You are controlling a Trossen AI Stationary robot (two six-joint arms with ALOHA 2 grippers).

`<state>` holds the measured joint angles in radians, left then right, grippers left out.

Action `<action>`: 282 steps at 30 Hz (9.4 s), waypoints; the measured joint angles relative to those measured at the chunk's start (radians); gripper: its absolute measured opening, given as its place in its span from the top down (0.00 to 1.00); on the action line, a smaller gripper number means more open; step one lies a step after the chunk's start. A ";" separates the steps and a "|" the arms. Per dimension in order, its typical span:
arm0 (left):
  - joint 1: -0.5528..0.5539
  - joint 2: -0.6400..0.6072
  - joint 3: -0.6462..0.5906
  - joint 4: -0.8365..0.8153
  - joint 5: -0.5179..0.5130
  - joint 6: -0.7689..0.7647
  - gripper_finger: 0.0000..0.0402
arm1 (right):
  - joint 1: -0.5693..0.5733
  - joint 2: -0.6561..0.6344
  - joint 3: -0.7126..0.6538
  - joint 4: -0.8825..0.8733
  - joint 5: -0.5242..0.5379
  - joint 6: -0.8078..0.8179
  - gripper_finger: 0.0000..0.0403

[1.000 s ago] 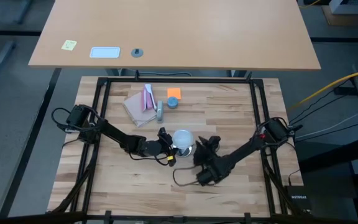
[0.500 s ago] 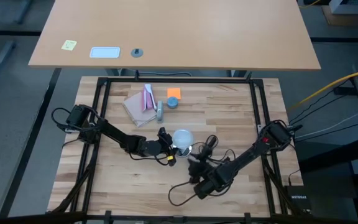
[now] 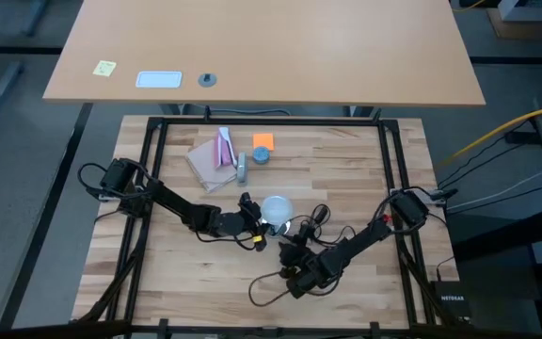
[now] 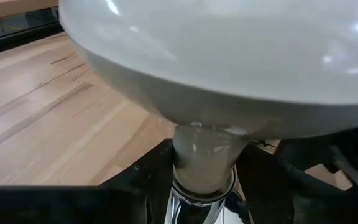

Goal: Screw lightbulb
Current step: Insert the white lightbulb into the silver lamp, then remove the white lightbulb from the silver lamp

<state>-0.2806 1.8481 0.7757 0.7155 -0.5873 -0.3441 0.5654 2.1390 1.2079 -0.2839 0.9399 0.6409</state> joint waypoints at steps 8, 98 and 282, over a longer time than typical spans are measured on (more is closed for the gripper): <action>-0.001 0.000 0.000 -0.001 0.000 0.000 0.60 | -0.011 0.005 0.000 -0.036 0.041 0.083 0.66; -0.005 0.001 0.000 -0.004 0.049 -0.039 0.61 | -0.072 0.001 0.028 -0.396 0.149 0.155 0.66; -0.360 -0.854 0.000 -1.123 -0.312 -0.533 0.34 | 0.377 -1.413 0.251 -1.268 0.141 -0.496 0.66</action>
<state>-0.6408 0.9942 0.7757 -0.4078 -0.8997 -0.8774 0.9424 0.7259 1.4593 -1.5518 1.0806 0.1446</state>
